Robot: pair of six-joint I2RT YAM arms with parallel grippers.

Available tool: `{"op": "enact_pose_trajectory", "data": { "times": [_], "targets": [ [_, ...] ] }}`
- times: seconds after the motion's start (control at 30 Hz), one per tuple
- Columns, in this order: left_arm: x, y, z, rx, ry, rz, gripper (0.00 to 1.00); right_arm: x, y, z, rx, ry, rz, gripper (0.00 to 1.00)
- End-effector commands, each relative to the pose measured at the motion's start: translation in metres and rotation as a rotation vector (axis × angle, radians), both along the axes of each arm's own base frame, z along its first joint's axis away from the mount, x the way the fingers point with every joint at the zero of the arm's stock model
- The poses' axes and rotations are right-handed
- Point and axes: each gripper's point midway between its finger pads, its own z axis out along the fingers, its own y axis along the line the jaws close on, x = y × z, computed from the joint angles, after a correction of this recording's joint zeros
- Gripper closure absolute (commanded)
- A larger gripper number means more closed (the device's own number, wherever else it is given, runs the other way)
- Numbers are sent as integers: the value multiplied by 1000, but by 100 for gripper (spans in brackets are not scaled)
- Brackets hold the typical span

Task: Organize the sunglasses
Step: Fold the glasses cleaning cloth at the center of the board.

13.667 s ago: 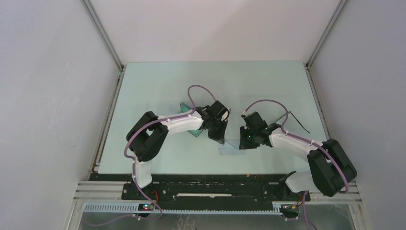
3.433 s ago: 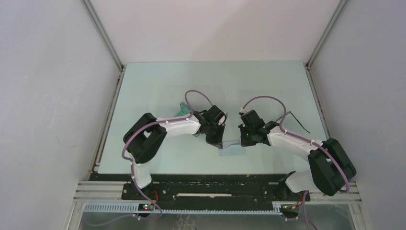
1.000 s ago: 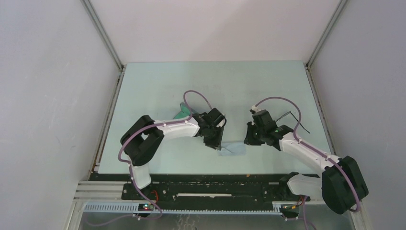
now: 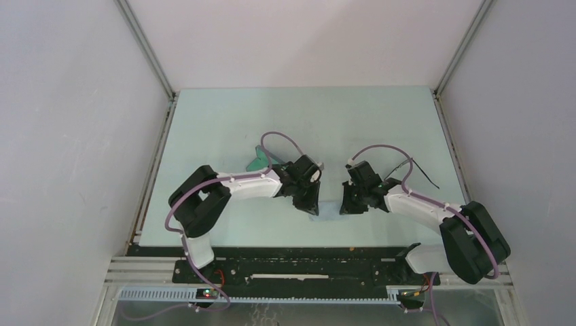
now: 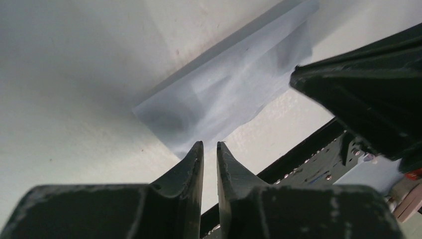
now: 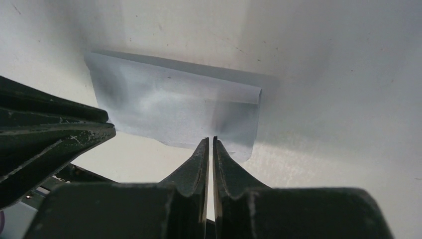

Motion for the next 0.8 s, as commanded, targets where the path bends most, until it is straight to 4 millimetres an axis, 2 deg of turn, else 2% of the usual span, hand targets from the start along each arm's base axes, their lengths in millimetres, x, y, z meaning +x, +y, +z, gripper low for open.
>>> {"op": "enact_pose_trajectory", "data": {
  "times": [0.0, 0.1, 0.17, 0.33, 0.53, 0.77],
  "targets": [
    [-17, 9, 8, -11, -1, -41, 81, 6, 1, 7, 8, -39, -23, 88],
    [-16, 13, 11, -1, -15, -34, 82, 6, 1, 14, 23, -56, -23, 88],
    [-11, 12, 20, -9, -42, -23, 81, 8, 1, 21, 31, -81, -32, 87],
    [5, -3, 39, -43, -86, 3, 80, 15, -9, 30, 27, -114, -78, 86],
    [26, -7, 17, 22, -106, 58, 81, 10, -16, 8, -3, -74, -108, 87],
    [17, 7, -14, 88, -59, 58, 83, 2, -22, -2, -39, -28, -128, 87]
  ]
}}
